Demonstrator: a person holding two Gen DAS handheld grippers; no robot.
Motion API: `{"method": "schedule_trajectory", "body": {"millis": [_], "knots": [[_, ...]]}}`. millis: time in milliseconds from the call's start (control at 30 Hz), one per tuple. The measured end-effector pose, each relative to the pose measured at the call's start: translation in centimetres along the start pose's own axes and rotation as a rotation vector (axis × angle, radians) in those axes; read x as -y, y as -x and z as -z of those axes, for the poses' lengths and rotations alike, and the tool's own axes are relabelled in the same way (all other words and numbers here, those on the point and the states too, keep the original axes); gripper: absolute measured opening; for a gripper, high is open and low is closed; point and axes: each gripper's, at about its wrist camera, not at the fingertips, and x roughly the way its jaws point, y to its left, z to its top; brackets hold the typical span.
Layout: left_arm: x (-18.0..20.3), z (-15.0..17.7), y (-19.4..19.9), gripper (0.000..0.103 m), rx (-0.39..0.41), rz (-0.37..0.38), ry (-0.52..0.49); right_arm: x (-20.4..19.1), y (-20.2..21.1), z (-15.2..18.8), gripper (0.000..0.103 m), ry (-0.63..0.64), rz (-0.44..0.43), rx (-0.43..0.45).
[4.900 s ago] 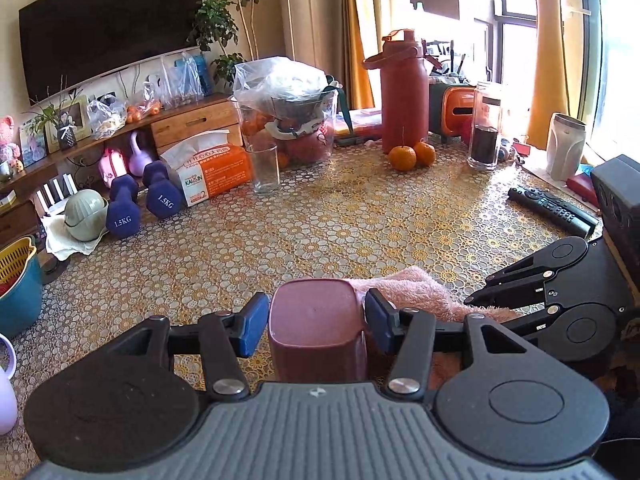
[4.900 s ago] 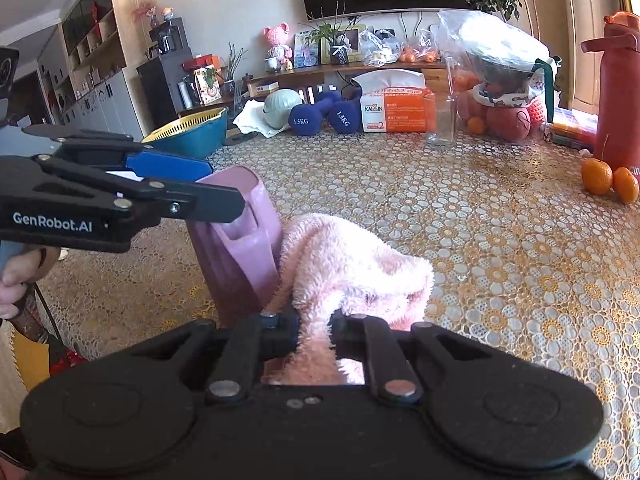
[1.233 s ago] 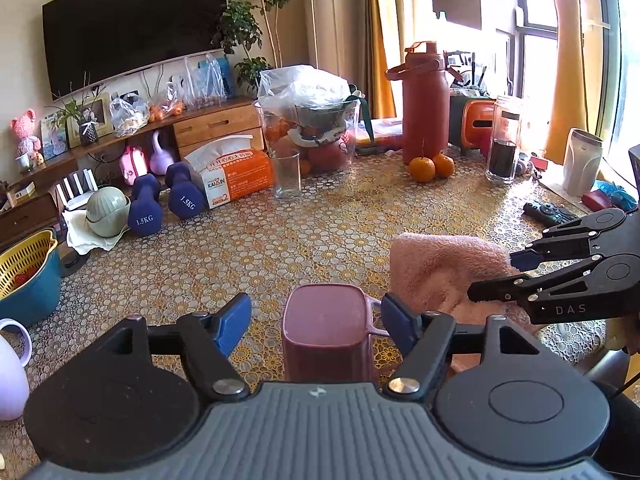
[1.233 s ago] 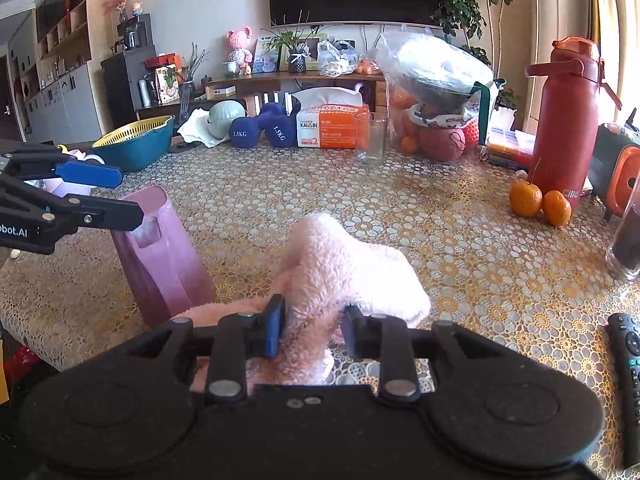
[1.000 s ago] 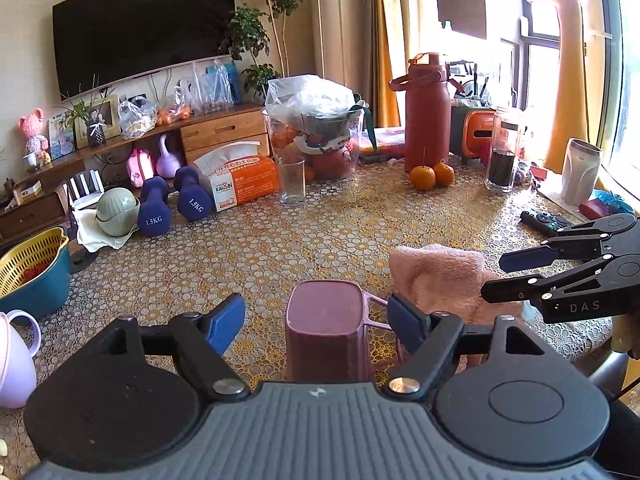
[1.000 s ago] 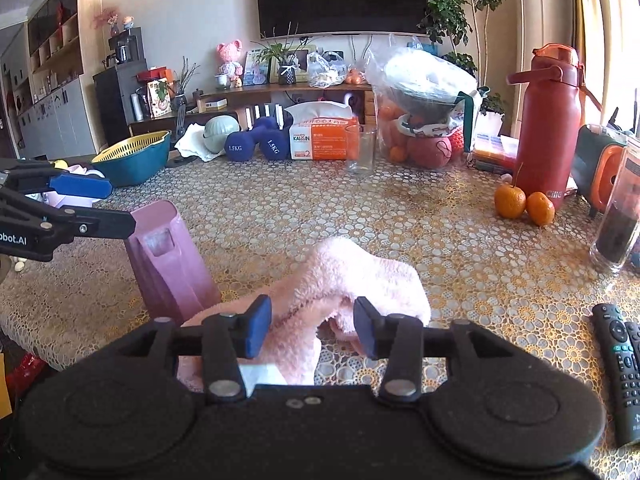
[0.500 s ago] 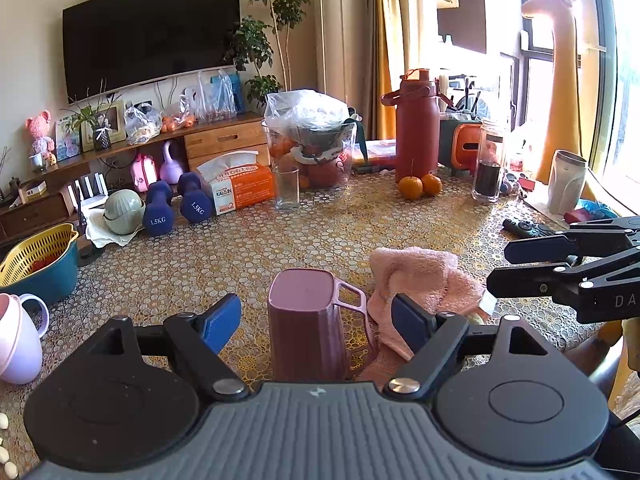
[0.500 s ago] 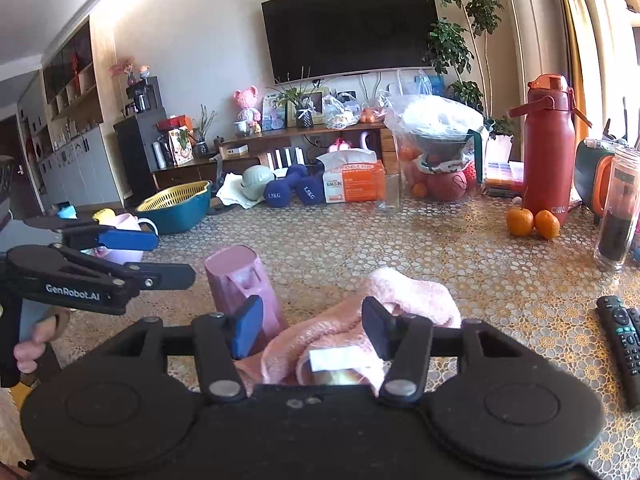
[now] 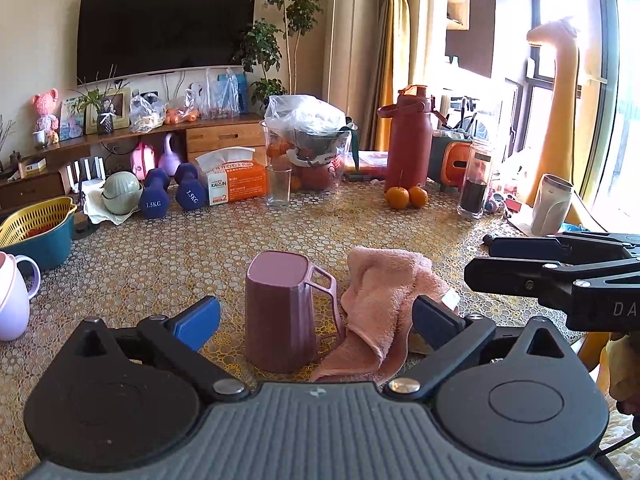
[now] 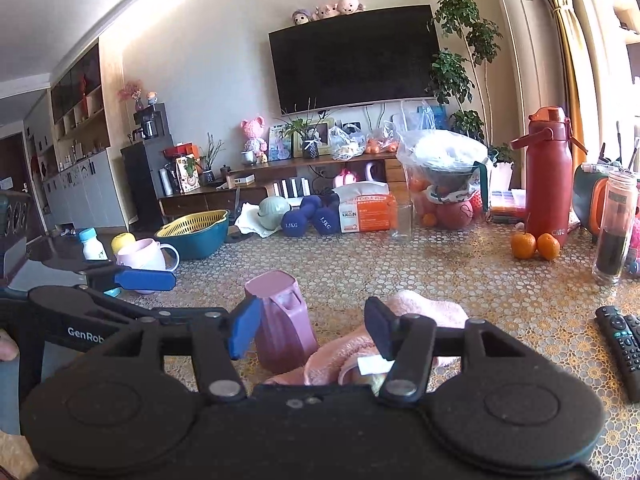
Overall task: Clean container
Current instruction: 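Lay the pink towel beside the cup and open the right tool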
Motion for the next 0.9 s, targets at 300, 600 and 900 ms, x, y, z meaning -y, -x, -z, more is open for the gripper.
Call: {"method": "schedule_trajectory", "body": {"millis": [300,600,900], "knots": [[0.5,1.3,0.7,0.103,0.009,0.011,-0.012,-0.5,0.4,0.4,0.058,-0.015,0.001,0.003],[0.8,1.7,0.8,0.103,0.027,0.019,-0.027,-0.6,0.3,0.7,0.059,-0.029,0.009,-0.010],[1.1,1.7,0.8,0.103,0.026,0.016,-0.037,-0.3,0.2,1.1,0.059,-0.049,0.016,-0.017]]}}
